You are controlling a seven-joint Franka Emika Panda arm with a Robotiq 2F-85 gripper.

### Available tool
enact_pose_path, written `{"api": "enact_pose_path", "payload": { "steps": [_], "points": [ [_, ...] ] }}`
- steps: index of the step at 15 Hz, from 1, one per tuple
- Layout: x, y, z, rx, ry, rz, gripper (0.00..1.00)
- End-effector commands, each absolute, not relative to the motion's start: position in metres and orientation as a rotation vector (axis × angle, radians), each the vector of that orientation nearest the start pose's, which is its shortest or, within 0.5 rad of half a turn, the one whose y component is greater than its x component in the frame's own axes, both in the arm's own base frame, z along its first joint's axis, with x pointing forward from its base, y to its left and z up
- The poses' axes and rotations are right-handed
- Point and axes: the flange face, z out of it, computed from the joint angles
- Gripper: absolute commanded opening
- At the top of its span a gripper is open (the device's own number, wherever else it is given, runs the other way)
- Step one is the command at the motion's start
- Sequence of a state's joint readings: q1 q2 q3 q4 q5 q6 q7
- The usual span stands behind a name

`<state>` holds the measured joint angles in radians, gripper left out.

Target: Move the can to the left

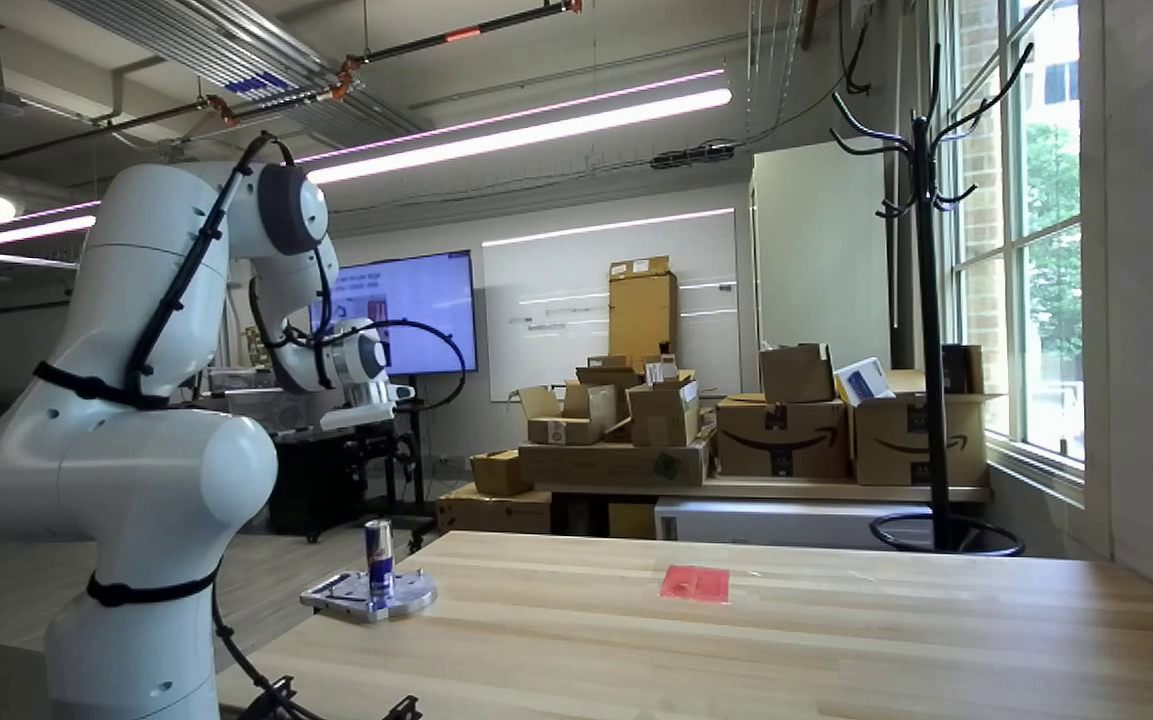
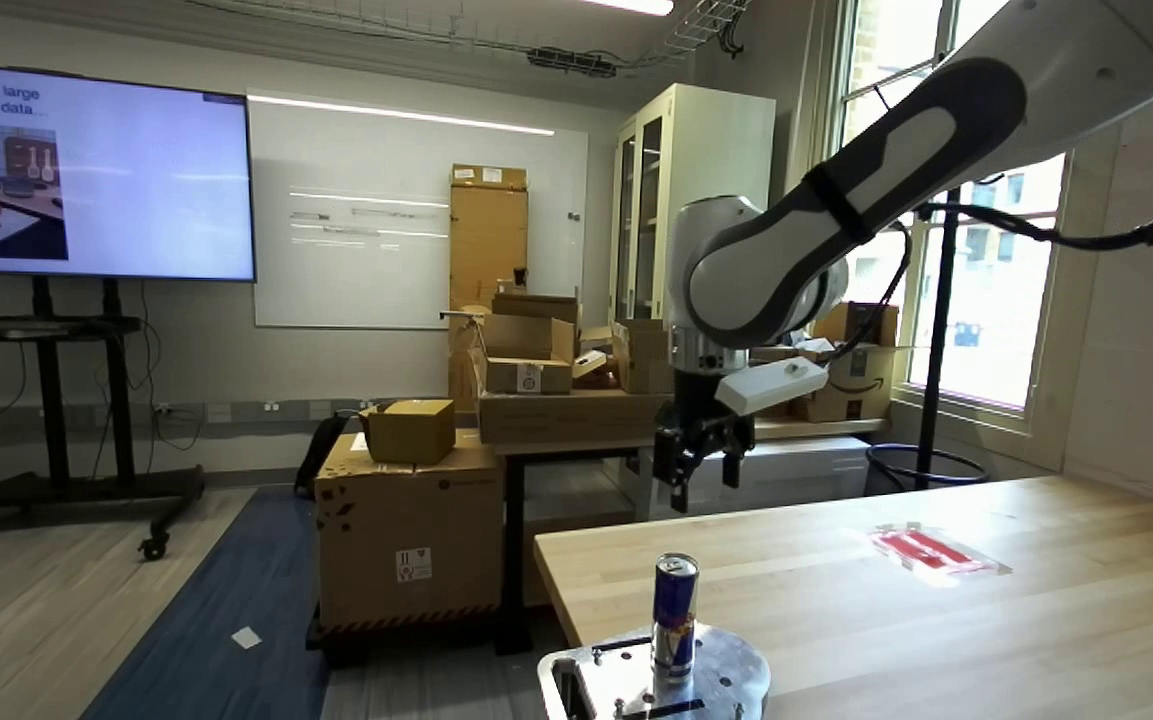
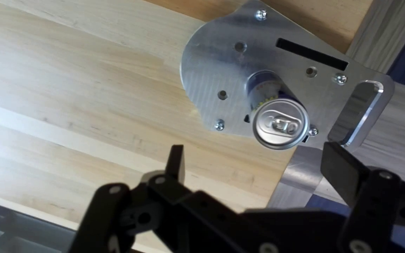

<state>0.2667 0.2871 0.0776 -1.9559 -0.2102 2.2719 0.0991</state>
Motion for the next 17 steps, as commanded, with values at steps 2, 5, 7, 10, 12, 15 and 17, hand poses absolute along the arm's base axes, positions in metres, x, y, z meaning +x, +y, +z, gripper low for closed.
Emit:
{"api": "enact_pose_path", "payload": {
  "steps": [2, 5, 7, 10, 12, 15, 17],
  "points": [
    [0.554, 0.114, 0.378, -3.255, -0.389, -0.122, 1.0],
    [0.542, 0.056, 0.384, -3.26, -0.244, -0.102, 1.0],
    [0.535, 0.025, 0.383, -3.255, -0.16, -0.083, 1.0],
    [0.542, 0.014, 0.376, -3.272, -0.124, -0.078, 1.0],
    [0.537, 0.0, 0.375, -3.271, -0.094, -0.063, 1.0],
    [0.535, 0.0, 0.374, -3.269, -0.093, -0.059, 1.0],
    [0.535, 0.001, 0.374, -3.268, -0.092, -0.059, 1.0]
  ]
}}
